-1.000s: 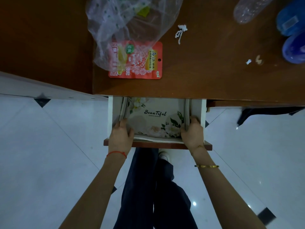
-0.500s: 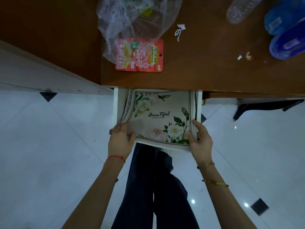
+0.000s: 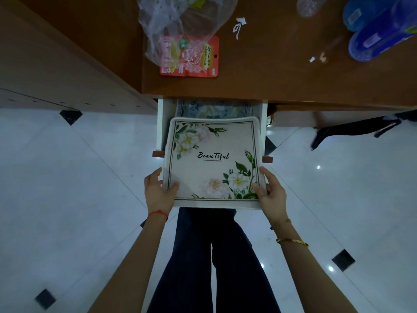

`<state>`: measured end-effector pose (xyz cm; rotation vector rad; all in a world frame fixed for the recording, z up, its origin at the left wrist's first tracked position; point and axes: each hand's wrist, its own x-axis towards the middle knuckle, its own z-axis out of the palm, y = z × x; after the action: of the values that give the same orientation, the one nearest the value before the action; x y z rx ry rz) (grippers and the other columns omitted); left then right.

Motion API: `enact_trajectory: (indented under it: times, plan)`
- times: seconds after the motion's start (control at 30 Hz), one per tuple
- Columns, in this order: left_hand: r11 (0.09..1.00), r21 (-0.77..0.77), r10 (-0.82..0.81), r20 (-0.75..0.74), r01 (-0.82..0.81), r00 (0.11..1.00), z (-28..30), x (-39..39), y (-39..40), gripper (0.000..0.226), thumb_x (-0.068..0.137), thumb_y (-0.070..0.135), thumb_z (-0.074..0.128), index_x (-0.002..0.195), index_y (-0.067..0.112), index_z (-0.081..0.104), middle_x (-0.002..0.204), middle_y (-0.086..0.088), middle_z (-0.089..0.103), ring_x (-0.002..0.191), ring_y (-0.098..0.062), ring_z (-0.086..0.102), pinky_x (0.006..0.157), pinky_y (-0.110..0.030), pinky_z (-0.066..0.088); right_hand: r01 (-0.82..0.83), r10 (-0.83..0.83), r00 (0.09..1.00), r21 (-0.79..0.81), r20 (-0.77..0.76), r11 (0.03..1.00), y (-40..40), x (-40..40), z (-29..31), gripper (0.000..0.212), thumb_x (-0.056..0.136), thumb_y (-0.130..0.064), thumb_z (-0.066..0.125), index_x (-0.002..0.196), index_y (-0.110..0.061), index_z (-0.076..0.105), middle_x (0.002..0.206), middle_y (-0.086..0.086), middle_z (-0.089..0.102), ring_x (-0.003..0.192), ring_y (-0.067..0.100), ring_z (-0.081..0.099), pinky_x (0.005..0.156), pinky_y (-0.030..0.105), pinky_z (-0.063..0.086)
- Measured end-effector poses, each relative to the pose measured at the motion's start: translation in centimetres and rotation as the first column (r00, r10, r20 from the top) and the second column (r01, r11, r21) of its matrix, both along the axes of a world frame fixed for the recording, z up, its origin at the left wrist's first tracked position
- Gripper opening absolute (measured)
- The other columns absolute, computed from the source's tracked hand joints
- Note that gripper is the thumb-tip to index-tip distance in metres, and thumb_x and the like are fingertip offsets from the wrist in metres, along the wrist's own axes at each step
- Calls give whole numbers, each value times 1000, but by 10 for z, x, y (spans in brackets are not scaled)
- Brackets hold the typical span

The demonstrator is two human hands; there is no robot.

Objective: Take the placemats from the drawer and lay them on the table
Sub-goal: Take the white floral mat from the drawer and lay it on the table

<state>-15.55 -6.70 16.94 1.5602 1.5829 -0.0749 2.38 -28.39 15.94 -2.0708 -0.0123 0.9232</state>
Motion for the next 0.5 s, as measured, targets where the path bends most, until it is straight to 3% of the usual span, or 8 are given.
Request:
enact_trajectory:
  times: [0.07, 0.17, 0.23, 0.3, 0.4, 0.5]
  plan:
    - [996, -69, 61, -18, -62, 998, -4, -4, 5, 63, 80, 18, 75, 136, 13, 48, 127, -8, 55, 99, -18, 55, 90, -30, 47, -4, 4, 1000, 4, -22, 1000, -3, 2, -3, 49, 90, -8, 64, 135, -22, 51, 92, -5, 70, 79, 13, 69, 73, 26, 57]
    - [991, -134, 24, -21, -27, 999, -12, -9, 14, 53, 79, 21, 77, 127, 16, 55, 111, -6, 64, 95, -21, 60, 85, -33, 49, 22, -20, 999, 29, -40, 999, -1, 5, -8, 50, 89, -5, 64, 134, -20, 50, 99, -25, 64, 81, 0, 67, 71, 14, 55]
    - [979, -201, 48, 26, -42, 998, -16, -11, 19, 49, 79, 18, 77, 122, 15, 54, 109, -8, 65, 96, -24, 62, 85, -35, 51, 25, -24, 998, 27, -60, 999, 2, 8, -10, 51, 88, -5, 64, 133, -23, 49, 107, -13, 66, 87, 3, 66, 75, 14, 55]
    - [957, -284, 90, 88, -62, 992, -19, -12, 22, 46, 80, 13, 76, 118, 15, 49, 111, -13, 64, 94, -24, 62, 82, -33, 52, 16, -15, 996, 10, -93, 1000, 5, 10, -13, 51, 89, -5, 63, 133, -25, 47, 108, 3, 68, 93, 13, 67, 81, 23, 56]
    - [938, -341, 115, 142, -61, 983, -16, -10, 22, 43, 83, 8, 71, 114, 17, 43, 111, -16, 64, 88, -20, 62, 76, -29, 50, -2, 1, 993, -7, -120, 1000, 9, 13, -11, 52, 90, -3, 61, 135, -22, 44, 108, 9, 66, 96, 22, 65, 91, 40, 54]
    - [946, -317, 125, 180, -62, 976, -5, -7, 18, 41, 85, 4, 68, 113, 18, 42, 109, -15, 64, 89, -23, 61, 79, -33, 50, -5, 8, 995, 30, -95, 1000, 12, 14, 1, 55, 90, 3, 58, 138, -19, 41, 109, 13, 65, 97, 25, 64, 92, 43, 54]
